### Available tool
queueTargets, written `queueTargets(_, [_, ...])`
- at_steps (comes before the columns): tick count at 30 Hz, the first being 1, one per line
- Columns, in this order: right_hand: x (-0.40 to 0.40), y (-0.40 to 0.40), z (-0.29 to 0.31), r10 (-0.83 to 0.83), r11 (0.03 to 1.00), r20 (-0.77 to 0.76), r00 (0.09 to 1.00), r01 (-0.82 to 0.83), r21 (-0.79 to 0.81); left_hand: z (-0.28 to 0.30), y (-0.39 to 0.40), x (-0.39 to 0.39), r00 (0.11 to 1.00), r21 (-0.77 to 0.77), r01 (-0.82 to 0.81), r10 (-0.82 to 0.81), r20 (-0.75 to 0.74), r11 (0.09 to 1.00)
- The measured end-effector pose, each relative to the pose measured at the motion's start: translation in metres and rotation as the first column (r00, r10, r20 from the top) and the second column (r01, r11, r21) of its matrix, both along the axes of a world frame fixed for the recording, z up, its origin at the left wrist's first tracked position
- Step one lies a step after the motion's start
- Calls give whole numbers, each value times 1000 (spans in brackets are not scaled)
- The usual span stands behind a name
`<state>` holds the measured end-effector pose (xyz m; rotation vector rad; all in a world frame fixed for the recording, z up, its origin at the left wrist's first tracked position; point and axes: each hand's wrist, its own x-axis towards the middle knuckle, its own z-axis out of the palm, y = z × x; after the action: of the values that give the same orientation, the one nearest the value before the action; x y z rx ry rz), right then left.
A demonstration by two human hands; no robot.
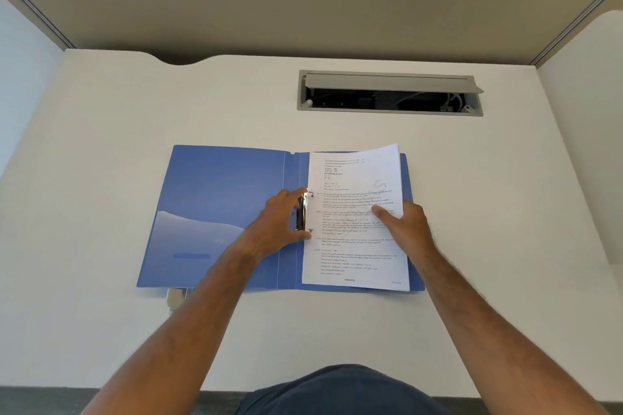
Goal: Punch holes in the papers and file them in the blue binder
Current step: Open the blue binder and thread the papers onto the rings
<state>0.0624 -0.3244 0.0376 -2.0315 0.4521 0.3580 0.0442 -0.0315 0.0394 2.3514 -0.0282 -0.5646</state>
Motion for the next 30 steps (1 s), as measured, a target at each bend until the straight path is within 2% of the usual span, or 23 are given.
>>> queueTargets(2, [-1, -6, -4, -10, 1000, 8, 1000, 10, -28, 0, 11, 1, 1000, 15, 5, -5, 30, 1000])
queueTargets(5, [-5, -18, -10, 14, 984, 40, 999, -7, -175, 1, 26, 3, 997, 63, 18, -23, 72, 998])
queueTargets(7, [-9, -24, -13, 49, 948, 110, 993, -12, -317, 1, 32, 6, 997, 95, 33, -40, 72, 995])
queueTargets(9, [-11, -23, -15, 127, 919, 198, 972, -40, -393, 2, 34, 9, 995, 130, 66, -75, 69, 989])
queueTargets(12, [-9, -4, -13, 312, 906, 251, 916, -208, -368, 2, 33, 13, 988, 164, 131, -142, 57, 978])
queueTargets(16, [-5, 34, -7, 568, 796, 108, 816, -511, -324, 0, 31, 16, 981, 189, 178, -189, 41, 966])
queueTargets(18, [-1, 53, -4, 653, 724, 49, 756, -604, -333, -2, 30, 17, 979, 202, 186, -199, 45, 962])
queueTargets(22, [9, 79, -1, 741, 629, 29, 671, -678, -381, -4, 29, 18, 976, 241, 171, -197, 88, 955])
queueTargets(30, [16, 84, -9, 758, 624, 42, 650, -707, -333, -11, 33, 15, 967, 265, 171, -214, 140, 949])
